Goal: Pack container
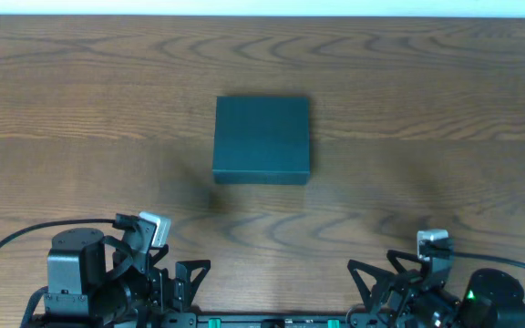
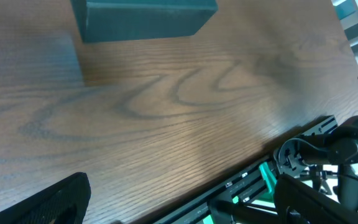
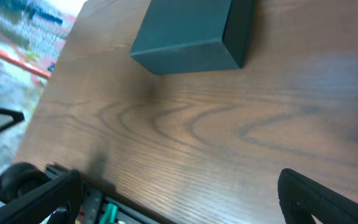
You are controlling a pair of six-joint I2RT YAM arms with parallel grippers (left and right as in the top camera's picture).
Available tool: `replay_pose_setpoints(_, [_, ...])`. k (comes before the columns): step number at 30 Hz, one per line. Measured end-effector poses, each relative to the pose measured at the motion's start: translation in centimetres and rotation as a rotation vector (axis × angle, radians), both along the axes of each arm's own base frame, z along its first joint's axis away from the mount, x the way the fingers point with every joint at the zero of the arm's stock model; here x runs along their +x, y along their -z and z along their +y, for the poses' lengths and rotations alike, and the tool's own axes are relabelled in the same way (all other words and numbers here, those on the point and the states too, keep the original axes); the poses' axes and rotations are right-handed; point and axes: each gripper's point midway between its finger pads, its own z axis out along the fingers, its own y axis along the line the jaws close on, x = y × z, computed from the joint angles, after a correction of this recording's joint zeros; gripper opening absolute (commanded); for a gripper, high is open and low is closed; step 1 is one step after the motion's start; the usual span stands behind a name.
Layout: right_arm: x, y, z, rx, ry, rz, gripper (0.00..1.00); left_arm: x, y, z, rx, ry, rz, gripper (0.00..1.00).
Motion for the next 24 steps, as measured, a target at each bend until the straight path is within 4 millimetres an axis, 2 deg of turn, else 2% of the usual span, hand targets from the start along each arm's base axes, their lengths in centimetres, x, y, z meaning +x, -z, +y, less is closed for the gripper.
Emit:
replay_pose_setpoints(16, [0.0, 0.0, 0.0, 0.048, 0.039, 0.043, 0.99, -0.4, 0.0, 0.2, 0.005, -0.014, -0.013, 0.95])
replay_pose_setpoints(18, [0.0, 0.0, 0.0, 0.048, 0.039, 0.044, 0.99, 0.3, -0.6, 0.6, 0.025, -0.035, -0.087, 0.95])
replay_pose_setpoints(20, [0.0, 0.0, 0.0, 0.048, 0.039, 0.044, 0.99, 1.9, -1.8, 1.4, 0.06, -0.075, -0.214, 0.95])
replay_pose_setpoints(21, [0.0, 0.1, 0.0, 0.048, 0.039, 0.045, 0.99, 3.0, -2.8, 2.1, 0.089, -0.111, -0.309, 0.95])
replay_pose_setpoints(24, [0.0, 0.1, 0.0, 0.048, 0.039, 0.046, 0.99, 4.6, -3.6, 3.9, 0.158, -0.2, -0.45, 0.95])
